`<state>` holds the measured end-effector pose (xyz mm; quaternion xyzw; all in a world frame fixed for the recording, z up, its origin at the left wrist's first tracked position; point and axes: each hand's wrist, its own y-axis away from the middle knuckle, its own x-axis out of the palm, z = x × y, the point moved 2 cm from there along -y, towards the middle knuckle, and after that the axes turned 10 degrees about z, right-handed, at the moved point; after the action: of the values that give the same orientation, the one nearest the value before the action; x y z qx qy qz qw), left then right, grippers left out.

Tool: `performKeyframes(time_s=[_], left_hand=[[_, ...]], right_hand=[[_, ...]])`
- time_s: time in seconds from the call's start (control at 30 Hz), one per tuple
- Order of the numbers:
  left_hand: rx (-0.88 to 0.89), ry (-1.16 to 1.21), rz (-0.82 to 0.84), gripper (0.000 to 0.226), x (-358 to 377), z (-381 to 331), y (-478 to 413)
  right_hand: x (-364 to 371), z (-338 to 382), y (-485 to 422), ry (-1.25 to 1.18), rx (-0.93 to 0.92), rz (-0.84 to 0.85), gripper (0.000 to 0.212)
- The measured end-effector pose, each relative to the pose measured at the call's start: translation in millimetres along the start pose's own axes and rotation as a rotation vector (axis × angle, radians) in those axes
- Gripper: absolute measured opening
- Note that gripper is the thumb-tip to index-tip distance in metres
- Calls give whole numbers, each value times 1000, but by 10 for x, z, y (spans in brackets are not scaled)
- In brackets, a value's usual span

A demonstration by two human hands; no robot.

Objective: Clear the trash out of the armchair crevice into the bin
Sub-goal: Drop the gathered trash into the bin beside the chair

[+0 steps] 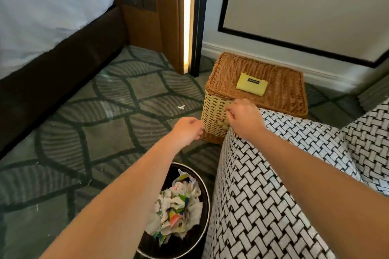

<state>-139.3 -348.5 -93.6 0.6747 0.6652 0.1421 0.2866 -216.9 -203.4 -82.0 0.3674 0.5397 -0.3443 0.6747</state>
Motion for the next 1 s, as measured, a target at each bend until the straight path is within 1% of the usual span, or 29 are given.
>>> performKeyframes(time_s=[0.07, 0.13, 0.2, 0.3, 0.37, 0.43, 0.53, 0.63, 0.7, 0.8, 0.87, 0.93, 1.0], left_hand=[[40, -37, 39, 19, 72, -189, -210], [79, -67, 58, 16, 158, -310, -452], [132, -119, 52, 20, 259, -411, -684], [239, -176, -58, 27, 354, -563, -1023], [298, -184, -116, 23, 411, -670, -1222], [314, -202, -115, 20, 473, -757, -1444], [278, -207, -67, 26, 596, -817, -1793], [223, -182, -90, 41, 710, -877, -2090], [181, -230, -96, 44, 791, -945, -2265], [20, -363, -92, 56, 901, -1076, -2387], [-55, -355, -124, 62, 947, -1164, -2450], [-98, -310, -141, 62, 964, -1182, -2492], [-132, -257, -137, 61, 967, -1154, -2496]], right_hand=[[-48, -219, -191, 2, 103, 11, 29], [-76, -428, -408, -126, 211, 16, 32], [-40, -665, -607, -240, 294, 21, 30], [53, -978, -834, -373, 408, -6, 34], [134, -1133, -955, -499, 492, -8, 43], [224, -1250, -1057, -619, 558, 2, 48], [355, -1419, -1196, -717, 617, -19, 52], [425, -1579, -1313, -753, 663, -83, 55], [472, -1658, -1393, -785, 674, -123, 54], [503, -1706, -1455, -855, 704, -183, 56], [515, -1700, -1485, -945, 719, -181, 57], [536, -1689, -1495, -1068, 714, -179, 49], [510, -1678, -1440, -1193, 685, -194, 29]])
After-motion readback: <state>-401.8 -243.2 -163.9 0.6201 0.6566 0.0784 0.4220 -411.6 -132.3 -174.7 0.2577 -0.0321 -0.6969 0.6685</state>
